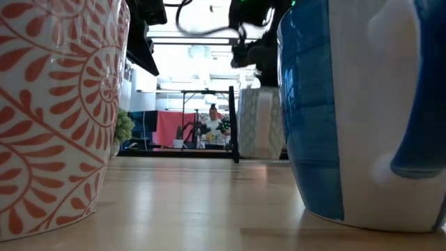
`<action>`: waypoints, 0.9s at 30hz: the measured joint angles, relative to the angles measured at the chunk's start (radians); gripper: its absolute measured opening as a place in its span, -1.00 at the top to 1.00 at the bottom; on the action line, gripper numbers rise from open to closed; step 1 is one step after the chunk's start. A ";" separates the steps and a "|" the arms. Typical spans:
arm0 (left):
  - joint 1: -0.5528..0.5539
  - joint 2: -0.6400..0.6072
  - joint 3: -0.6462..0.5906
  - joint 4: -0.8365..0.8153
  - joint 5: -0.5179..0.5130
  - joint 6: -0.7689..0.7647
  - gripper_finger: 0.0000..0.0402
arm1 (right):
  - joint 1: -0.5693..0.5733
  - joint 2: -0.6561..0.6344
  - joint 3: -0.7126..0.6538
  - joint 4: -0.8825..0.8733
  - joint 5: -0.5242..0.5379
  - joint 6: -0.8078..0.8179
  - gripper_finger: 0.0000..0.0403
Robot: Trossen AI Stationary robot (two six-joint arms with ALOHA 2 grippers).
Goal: Place coffee mugs
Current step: Put the green patterned mug on the shelf
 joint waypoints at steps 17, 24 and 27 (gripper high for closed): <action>0.000 0.000 -0.001 0.000 0.000 -0.016 0.35 | -0.241 -0.142 0.002 -0.046 0.062 -0.146 1.00; 0.000 0.000 -0.001 0.000 0.000 -0.018 0.35 | -0.331 -0.142 0.002 -0.007 0.046 -0.179 1.00; 0.000 0.000 -0.001 0.000 0.000 -0.018 0.35 | -0.350 -0.136 0.002 0.032 0.031 -0.179 1.00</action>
